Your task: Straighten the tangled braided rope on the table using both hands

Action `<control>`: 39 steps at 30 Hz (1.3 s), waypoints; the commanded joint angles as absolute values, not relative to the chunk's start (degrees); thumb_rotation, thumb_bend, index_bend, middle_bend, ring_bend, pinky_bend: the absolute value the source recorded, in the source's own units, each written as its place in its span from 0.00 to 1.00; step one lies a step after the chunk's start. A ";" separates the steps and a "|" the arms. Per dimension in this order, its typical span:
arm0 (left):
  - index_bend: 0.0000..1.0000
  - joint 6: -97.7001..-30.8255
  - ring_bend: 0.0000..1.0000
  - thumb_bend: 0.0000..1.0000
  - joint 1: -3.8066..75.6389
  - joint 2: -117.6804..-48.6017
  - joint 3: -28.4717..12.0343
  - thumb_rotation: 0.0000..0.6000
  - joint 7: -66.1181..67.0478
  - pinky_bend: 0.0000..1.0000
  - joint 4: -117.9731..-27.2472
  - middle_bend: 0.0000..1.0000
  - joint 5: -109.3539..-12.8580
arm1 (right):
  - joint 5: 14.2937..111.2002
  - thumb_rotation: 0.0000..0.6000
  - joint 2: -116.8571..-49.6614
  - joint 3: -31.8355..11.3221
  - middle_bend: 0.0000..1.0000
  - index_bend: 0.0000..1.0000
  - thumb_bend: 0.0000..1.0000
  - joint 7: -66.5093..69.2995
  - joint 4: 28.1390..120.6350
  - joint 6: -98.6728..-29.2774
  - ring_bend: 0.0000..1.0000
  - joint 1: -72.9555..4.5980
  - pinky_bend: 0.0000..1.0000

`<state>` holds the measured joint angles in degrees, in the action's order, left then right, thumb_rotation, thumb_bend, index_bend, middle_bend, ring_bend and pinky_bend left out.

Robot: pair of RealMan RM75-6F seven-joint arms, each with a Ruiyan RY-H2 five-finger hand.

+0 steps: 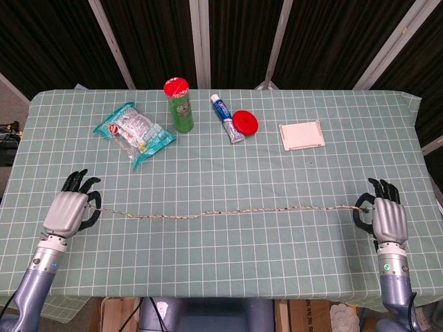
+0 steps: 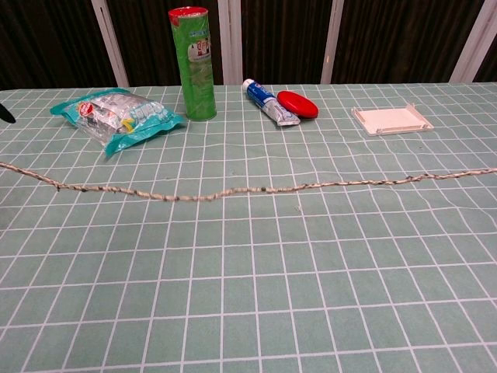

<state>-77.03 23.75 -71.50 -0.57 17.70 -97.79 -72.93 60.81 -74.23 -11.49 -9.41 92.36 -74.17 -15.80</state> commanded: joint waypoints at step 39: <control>0.13 -80.31 0.00 0.11 15.35 -69.24 1.44 1.00 16.44 0.00 -99.62 0.00 -76.10 | 64.86 1.00 -70.21 -8.81 0.00 0.00 0.46 -11.13 93.66 -75.06 0.00 -13.40 0.00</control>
<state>-76.57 18.14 -71.81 -0.26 19.76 -97.84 -72.01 61.05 -73.05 -9.42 -14.24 90.55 -71.97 -15.51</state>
